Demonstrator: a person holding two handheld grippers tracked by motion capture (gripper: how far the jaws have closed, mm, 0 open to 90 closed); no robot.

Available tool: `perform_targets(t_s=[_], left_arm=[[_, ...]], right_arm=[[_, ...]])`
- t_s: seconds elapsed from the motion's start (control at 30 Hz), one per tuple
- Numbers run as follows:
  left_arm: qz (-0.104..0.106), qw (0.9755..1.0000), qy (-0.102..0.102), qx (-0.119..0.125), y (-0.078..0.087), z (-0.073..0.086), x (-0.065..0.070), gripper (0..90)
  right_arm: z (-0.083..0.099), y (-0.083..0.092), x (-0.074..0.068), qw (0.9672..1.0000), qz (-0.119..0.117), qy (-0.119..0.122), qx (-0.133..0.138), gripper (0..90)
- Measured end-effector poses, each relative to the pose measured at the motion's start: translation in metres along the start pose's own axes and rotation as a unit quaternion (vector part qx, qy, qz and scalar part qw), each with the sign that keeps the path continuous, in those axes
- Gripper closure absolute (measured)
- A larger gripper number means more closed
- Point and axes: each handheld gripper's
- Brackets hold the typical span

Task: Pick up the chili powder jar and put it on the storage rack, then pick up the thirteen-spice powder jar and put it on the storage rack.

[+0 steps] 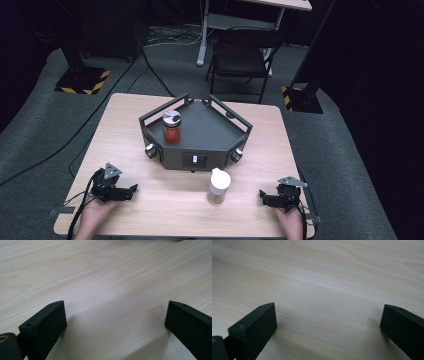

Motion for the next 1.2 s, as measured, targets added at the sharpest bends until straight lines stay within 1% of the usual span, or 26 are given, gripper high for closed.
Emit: perform_targets(t_s=[0.83, 0.97, 1.03, 1.13, 1.2], left_arm=[[0.000, 1.0000, 0.001, 0.001, -0.0002, 0.0003, 0.0002, 3.1], [0.000, 1.0000, 0.002, 0.001, -0.0002, 0.0003, 0.0001, 3.0], [0.000, 1.0000, 0.002, 0.001, -0.0002, 0.0002, 0.0001, 3.0], [0.000, 1.0000, 0.002, 0.001, -0.0002, 0.0003, 0.0001, 3.0], [0.000, 1.0000, 0.001, 0.001, -0.0003, 0.0001, 0.0001, 3.0]], right_arm=[[0.0001, 0.0002, 0.0002, 1.0000, -0.001, 0.000, 0.000, 0.0], [0.0010, 0.0013, 0.0009, 1.0000, -0.005, 0.004, 0.001, 0.7], [0.0008, 0.0020, 0.0009, 0.9999, -0.008, 0.007, 0.000, 2.5], [-0.0006, 0.0031, 0.0053, 0.9997, -0.023, 0.003, 0.001, 3.8], [-0.0004, 0.0045, 0.0052, 0.9997, -0.025, 0.003, 0.005, 4.3]])
Point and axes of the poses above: each handheld gripper's, and its own axes: y roughly backward along the jaws, z roughly out of its underside, x roughly to its right, and after that the axes turned 1 degree about y, right-handed
